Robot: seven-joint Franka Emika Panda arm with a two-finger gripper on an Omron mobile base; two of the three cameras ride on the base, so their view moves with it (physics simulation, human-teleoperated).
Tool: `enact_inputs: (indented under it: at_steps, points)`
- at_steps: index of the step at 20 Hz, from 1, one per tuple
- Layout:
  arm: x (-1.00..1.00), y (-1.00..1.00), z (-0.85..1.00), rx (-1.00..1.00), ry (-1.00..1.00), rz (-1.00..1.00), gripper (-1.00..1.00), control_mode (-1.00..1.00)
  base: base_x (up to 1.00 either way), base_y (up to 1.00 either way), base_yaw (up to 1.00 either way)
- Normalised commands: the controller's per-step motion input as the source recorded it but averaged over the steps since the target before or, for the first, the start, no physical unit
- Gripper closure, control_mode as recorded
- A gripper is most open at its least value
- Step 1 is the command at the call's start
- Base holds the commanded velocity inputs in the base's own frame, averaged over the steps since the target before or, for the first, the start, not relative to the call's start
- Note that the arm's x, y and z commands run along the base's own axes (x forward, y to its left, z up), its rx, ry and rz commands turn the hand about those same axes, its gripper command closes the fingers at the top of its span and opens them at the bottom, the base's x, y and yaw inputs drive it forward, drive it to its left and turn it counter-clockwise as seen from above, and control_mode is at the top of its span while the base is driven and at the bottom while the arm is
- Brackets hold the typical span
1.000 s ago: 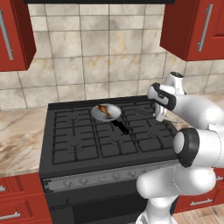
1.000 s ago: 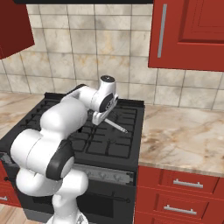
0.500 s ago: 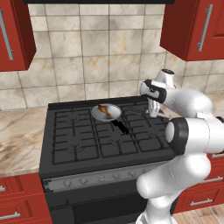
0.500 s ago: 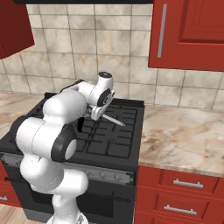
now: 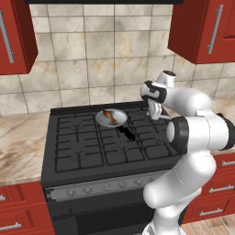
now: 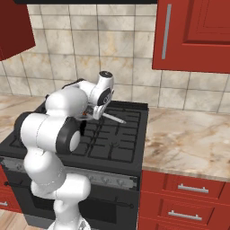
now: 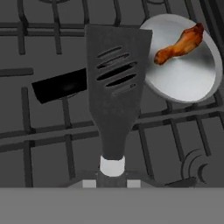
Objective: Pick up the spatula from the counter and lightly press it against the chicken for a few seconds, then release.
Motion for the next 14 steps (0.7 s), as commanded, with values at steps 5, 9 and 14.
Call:
enact_inputs:
  at_steps: [5, 9, 14]
  points:
    - [0.29, 0.24, 0.00, 0.00, -0.04, 0.06, 1.00, -1.00, 0.00, 0.00, 0.00]
    - [0.21, 0.14, 0.00, 0.07, -0.04, 0.04, 1.00, -1.00, 0.00, 0.00, 0.00]
    - [0.26, 0.23, 0.00, 0.02, -0.05, 0.04, 1.00, -1.00, 0.00, 0.00, 0.00]
